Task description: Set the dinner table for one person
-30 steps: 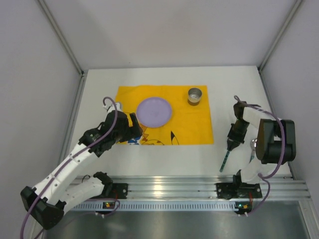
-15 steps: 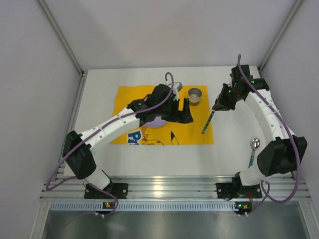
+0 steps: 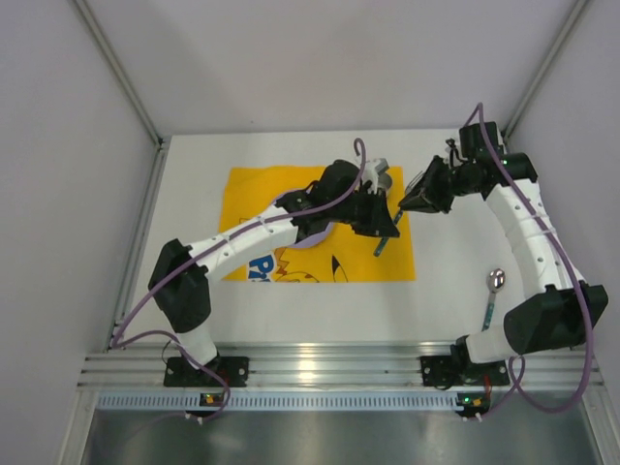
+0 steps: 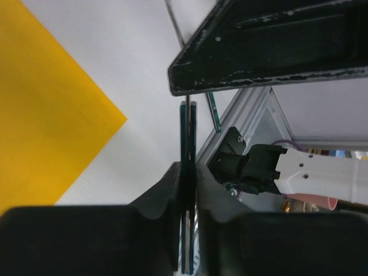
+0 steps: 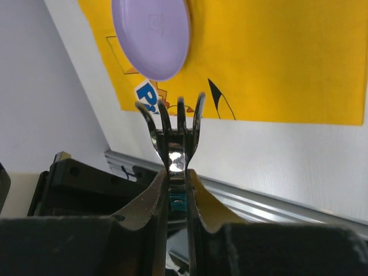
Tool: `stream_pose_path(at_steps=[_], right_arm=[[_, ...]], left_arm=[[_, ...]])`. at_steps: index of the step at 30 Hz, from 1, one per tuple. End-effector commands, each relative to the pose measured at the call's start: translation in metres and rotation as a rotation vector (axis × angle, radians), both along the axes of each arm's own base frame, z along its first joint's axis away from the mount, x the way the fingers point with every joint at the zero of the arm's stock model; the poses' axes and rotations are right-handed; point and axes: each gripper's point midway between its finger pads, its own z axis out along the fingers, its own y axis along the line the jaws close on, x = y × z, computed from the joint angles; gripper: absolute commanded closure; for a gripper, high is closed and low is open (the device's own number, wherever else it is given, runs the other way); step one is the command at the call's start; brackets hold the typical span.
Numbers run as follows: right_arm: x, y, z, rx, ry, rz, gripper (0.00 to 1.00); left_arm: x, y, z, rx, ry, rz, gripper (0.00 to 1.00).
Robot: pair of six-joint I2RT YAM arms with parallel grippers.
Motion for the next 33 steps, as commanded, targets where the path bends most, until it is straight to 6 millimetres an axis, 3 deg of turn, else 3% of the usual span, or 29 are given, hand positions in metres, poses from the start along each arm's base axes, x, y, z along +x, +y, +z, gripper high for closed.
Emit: stream_pose_path(at_steps=[1,2,4,6,7,8,9,10,12,13,15,16,22,27,33], right_arm=[[-0.009,0.016,0.034,0.114,-0.061,0.027,1.0],[-0.01,0.018,0.036,0.125,-0.064,0.031,1.0],[-0.009,0.022,0.04,0.16,-0.068,0.03,1.0],[-0.007,0.026,0.045,0.199,-0.098,0.035,0.97],[-0.008,0.029,0.048,0.222,-0.1,0.04,0.85],[-0.009,0.03,0.05,0.231,-0.104,0.043,0.62],[-0.009,0.03,0.051,0.233,-0.112,0.046,0.2],[-0.009,0.029,0.052,0.229,-0.119,0.049,0.0],[-0.011,0.028,0.051,0.226,-0.124,0.052,0.0],[-0.012,0.028,0.051,0.224,-0.129,0.056,0.0],[-0.015,0.028,0.046,0.224,-0.117,0.06,0.0],[-0.017,0.027,0.045,0.223,-0.118,0.065,0.0],[-0.025,0.026,0.039,0.236,-0.102,0.084,0.0],[-0.031,0.024,0.039,0.249,-0.105,0.091,0.0],[-0.043,0.021,0.022,0.233,-0.079,0.096,0.0]], left_arm=[[-0.003,-0.011,0.023,-0.092,-0.031,-0.032,0.9],[-0.001,-0.009,0.02,-0.081,-0.027,-0.013,1.0],[-0.001,-0.002,0.027,-0.101,-0.035,0.009,1.0],[0.0,0.009,0.017,-0.077,-0.032,0.026,1.0],[0.003,0.021,0.019,-0.064,-0.032,0.049,1.0],[0.006,0.032,0.009,-0.035,-0.022,0.069,1.0],[0.009,0.043,0.008,-0.019,-0.029,0.083,1.0],[0.021,0.064,0.002,0.009,-0.012,0.124,1.0],[0.026,0.096,0.001,0.026,-0.008,0.145,1.0],[0.046,0.125,-0.004,0.045,0.007,0.21,1.0],[0.055,0.167,-0.015,0.13,0.016,0.257,1.0],[0.072,0.197,-0.017,0.161,0.017,0.324,1.0],[0.092,0.3,-0.069,0.352,0.13,0.437,1.0],[0.09,0.331,-0.112,0.309,0.304,0.391,1.0],[0.085,0.329,-0.165,0.297,0.419,0.359,1.0]])
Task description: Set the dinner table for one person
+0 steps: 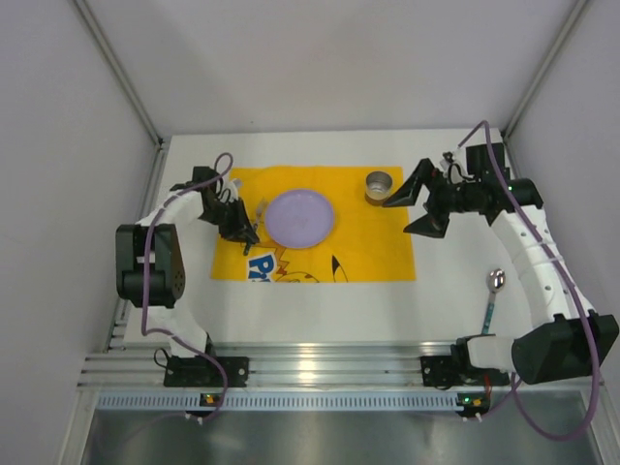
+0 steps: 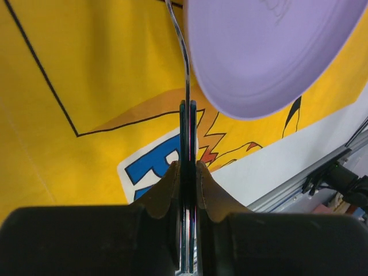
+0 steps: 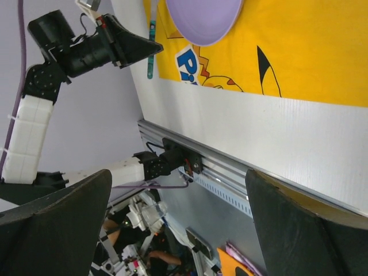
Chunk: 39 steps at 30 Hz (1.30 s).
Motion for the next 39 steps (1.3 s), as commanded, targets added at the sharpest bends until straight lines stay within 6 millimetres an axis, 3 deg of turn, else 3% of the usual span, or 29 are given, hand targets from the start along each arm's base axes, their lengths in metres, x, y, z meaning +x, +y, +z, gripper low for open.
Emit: stream_pose_path(at_steps=[1,9,17,20,21,24,27,32,36,37,39], right_arm=[[-0.013,-0.002,0.007,0.008,-0.057,0.018,0.0],[-0.031,-0.008,-0.018,-0.028,-0.013,0.015,0.0],[-0.031,-0.02,-0.029,-0.092,0.002,-0.007,0.0],[-0.026,-0.04,-0.036,-0.219,-0.015,-0.044,0.0],[-0.024,-0.048,-0.039,-0.262,-0.026,-0.046,0.0],[-0.019,-0.068,-0.049,-0.363,-0.009,-0.088,0.0],[-0.02,-0.076,-0.058,-0.384,0.019,-0.11,0.0],[-0.027,-0.097,-0.068,-0.473,0.062,-0.158,0.0],[-0.04,-0.161,-0.083,-0.72,0.159,-0.32,0.0],[-0.052,-0.167,-0.099,-0.721,0.216,-0.348,0.0],[-0.056,-0.182,-0.117,-0.656,0.267,-0.468,0.0]], left_arm=[[-0.002,-0.004,-0.012,-0.083,0.004,-0.042,1.0],[0.005,0.003,-0.036,-0.072,0.04,0.026,1.0],[0.02,0.011,-0.037,-0.03,0.009,0.108,0.98],[0.024,0.016,-0.039,-0.006,-0.004,0.137,0.87],[0.026,0.018,-0.04,0.007,-0.012,0.146,0.74],[0.03,0.026,-0.043,0.054,-0.021,0.16,0.5],[0.031,0.033,-0.048,0.091,-0.012,0.159,0.41],[0.032,0.045,-0.043,0.16,-0.003,0.175,0.37],[0.036,0.054,-0.017,0.2,-0.027,0.274,0.36],[0.034,0.053,-0.003,0.186,-0.054,0.292,0.36],[0.029,0.039,0.008,0.108,-0.075,0.301,0.36]])
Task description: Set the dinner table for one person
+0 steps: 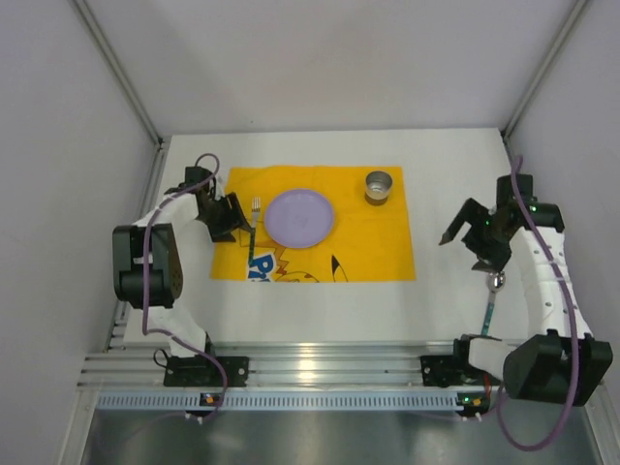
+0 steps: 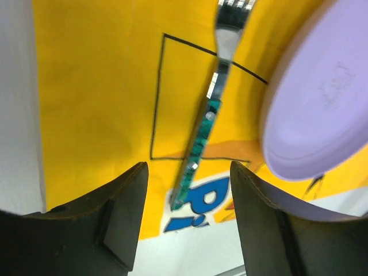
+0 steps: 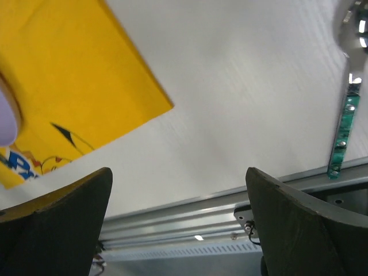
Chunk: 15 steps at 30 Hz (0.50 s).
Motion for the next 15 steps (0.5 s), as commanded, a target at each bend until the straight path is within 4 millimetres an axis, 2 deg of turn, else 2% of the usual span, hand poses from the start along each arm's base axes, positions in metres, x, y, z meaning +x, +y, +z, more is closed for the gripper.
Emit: stream_pose_path(at_steps=[1,2,4,5,6,7,8,10,15], right_arm=[[-0.025,-0.037,-0.03,-0.036,0.072,-0.197,0.0],[-0.034,-0.04,-0.045,-0.029,0.123,-0.236,0.0],[-0.043,-0.052,-0.06,-0.043,0.173,-0.316,0.0],[-0.043,-0.058,-0.063,-0.046,0.175,-0.358,0.0],[-0.046,-0.068,-0.068,-0.049,0.183,-0.432,0.0],[-0.05,-0.069,-0.074,-0.044,0.202,-0.453,0.0],[-0.053,-0.077,-0.078,-0.077,0.213,-0.484,0.0],[-0.062,-0.088,-0.086,-0.129,0.246,-0.539,0.0],[-0.08,-0.116,-0.089,-0.284,0.318,-0.592,0.0]], left_arm=[[-0.001,-0.011,0.058,-0.078,-0.139,0.04,0.36],[-0.006,-0.022,0.067,-0.118,-0.157,0.021,0.36],[-0.019,-0.03,0.071,-0.136,-0.162,0.004,0.36],[-0.025,-0.035,0.084,-0.156,-0.193,-0.004,0.36],[-0.034,-0.039,0.08,-0.174,-0.179,-0.01,0.36],[-0.037,-0.041,0.084,-0.19,-0.197,-0.013,0.36],[-0.041,-0.044,0.09,-0.211,-0.214,-0.016,0.36],[-0.051,-0.05,0.087,-0.248,-0.204,-0.029,0.37],[-0.064,-0.053,0.088,-0.265,-0.221,-0.045,0.37]])
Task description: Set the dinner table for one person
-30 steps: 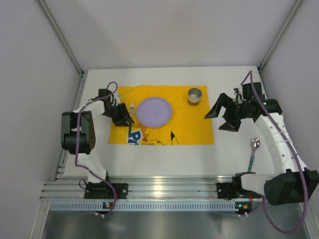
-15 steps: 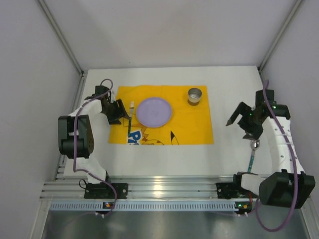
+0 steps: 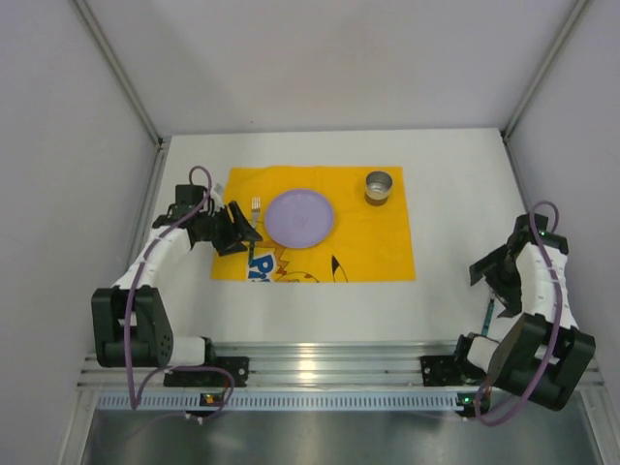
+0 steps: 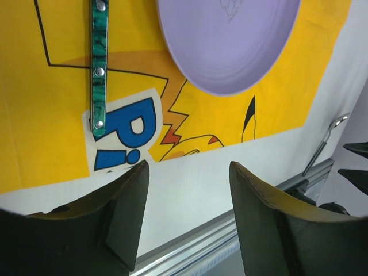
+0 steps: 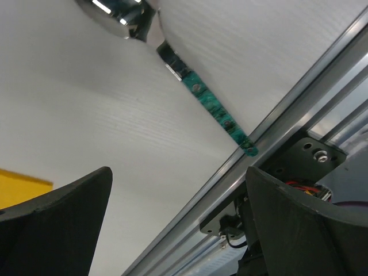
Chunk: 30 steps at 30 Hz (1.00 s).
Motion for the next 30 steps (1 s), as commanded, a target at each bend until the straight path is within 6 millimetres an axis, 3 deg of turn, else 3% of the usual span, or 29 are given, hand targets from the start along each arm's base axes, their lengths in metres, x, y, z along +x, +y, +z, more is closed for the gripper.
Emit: stream_pose_path(at_steps=[1,4,7,13,19,25,26,30], right_arm=[[-0.007,-0.037,0.003,-0.176,0.067,-0.063,0.0],[-0.015,-0.048,-0.004,-0.208,0.128,-0.073,0.0],[-0.006,-0.046,-0.016,-0.168,0.133,-0.091,0.0],[0.013,-0.043,-0.048,-0.105,0.137,-0.076,0.15],[0.021,-0.032,-0.063,-0.106,0.158,0.006,0.43],[0.028,-0.031,-0.07,-0.084,0.141,0.046,0.85],[0.028,-0.032,-0.07,-0.087,0.145,0.062,0.99],[0.039,-0.034,-0.062,-0.106,0.107,0.109,1.0]], left_arm=[[-0.001,-0.01,0.014,-0.07,-0.065,-0.025,0.37],[0.0,-0.015,0.013,-0.107,-0.065,-0.026,0.38],[0.003,-0.016,0.014,-0.119,-0.05,-0.03,0.39],[0.011,-0.019,0.037,-0.134,-0.076,-0.035,0.4],[0.004,-0.01,0.025,-0.077,-0.072,-0.01,0.4],[-0.008,-0.005,0.018,-0.038,-0.062,-0.003,0.39],[-0.009,-0.005,0.016,-0.034,-0.058,-0.002,0.39],[-0.015,-0.002,0.017,-0.019,-0.062,0.009,0.39]])
